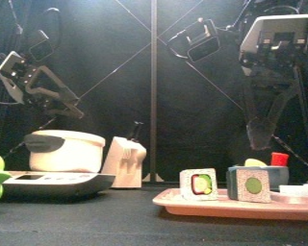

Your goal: Grab rice

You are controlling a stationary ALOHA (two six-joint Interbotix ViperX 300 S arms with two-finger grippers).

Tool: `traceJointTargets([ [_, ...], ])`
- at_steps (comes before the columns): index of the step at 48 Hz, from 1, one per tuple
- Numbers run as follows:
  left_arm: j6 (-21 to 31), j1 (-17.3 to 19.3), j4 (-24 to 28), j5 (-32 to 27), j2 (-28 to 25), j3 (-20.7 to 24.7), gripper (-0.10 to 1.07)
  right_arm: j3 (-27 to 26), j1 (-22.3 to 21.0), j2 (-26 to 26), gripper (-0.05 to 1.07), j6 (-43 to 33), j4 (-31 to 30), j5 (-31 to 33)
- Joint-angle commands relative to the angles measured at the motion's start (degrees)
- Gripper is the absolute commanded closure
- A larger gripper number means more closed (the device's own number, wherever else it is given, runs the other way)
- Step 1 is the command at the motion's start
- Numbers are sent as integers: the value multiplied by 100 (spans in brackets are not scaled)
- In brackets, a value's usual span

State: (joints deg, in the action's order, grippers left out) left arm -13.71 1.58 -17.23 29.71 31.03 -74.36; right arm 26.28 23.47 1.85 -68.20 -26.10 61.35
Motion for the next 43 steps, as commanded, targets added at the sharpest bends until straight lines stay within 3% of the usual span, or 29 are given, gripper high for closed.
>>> traceJointTargets([
  [1, 0, -9, -9, 26, 0, 88, -5, -26, 185, 571, 46, -896, -439, 589],
  [10, -18, 9, -9, 26, 0, 97, -5, 492, 563, 1151, 46, -2391, -1090, 923],
  [19, 0, 9, -9, 26, 0, 97, -5, 1063, 738, 1617, 46, -3920, -1107, 923],
  [27, 9, 0, -35, 26, 0, 70, -5, 1617, 1178, 1881, 46, -4957, -1090, 923],
  [33, 9, -9, -123, 26, 0, 53, -5, 1986, 1608, 1784, 46, -5634, -765, 835],
  [43, 9, -18, -272, 26, 0, 62, -5, 2092, 2109, 1274, 43, -6442, -404, 562],
])
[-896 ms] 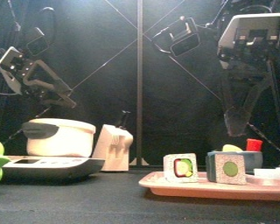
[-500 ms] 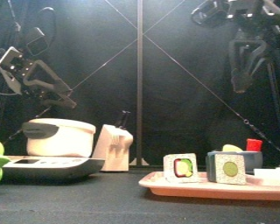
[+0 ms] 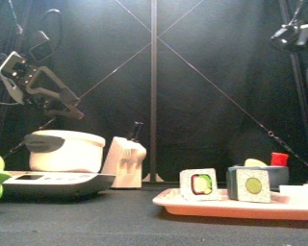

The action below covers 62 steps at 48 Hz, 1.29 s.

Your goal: Grab rice

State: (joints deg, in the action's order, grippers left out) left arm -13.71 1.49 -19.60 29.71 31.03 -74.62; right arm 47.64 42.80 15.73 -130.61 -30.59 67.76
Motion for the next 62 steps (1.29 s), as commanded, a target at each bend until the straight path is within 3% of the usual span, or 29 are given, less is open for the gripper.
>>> traceJointTargets([
  [1, 9, -9, -35, 26, 0, 97, -5, -53, 185, -167, 43, -229, 70, -123],
  [16, 0, -114, -18, 26, 0, 158, -5, -123, 220, -606, 21, -281, 510, -334],
  [27, 9, -422, 255, 26, 0, 220, -5, 35, 220, -853, 8, -290, 686, -431],
  [53, 18, -483, 176, 26, -9, 246, -5, 439, 141, -1204, 8, -281, 826, -1468],
  [62, 18, -501, 79, 26, 0, 237, -5, 589, 114, -1230, 13, -281, 817, -1731],
])
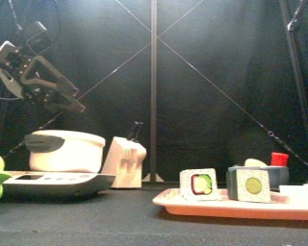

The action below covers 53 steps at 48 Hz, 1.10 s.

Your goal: Grab rice

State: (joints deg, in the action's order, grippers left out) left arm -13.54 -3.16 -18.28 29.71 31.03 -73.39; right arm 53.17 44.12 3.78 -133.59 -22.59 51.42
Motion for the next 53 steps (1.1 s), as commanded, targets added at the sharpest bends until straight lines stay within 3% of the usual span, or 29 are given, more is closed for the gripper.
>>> traceJointTargets([
  [1, 0, -35, -70, 35, 0, 114, -5, 35, -18, -35, 15, 18, 18, -97],
  [17, -9, -123, -167, 26, 0, 105, -5, -35, -70, 105, 35, 97, 0, 62],
  [30, -9, -158, -158, 26, 0, 105, -5, -272, -88, 633, 37, 53, -281, 879],
  [44, -9, -167, -176, 35, 0, 97, -5, -492, -255, 650, 37, 26, -360, 940],
  [53, 0, -158, -176, 26, 0, 79, -5, -1116, -272, 527, 37, 9, -598, 1178],
])
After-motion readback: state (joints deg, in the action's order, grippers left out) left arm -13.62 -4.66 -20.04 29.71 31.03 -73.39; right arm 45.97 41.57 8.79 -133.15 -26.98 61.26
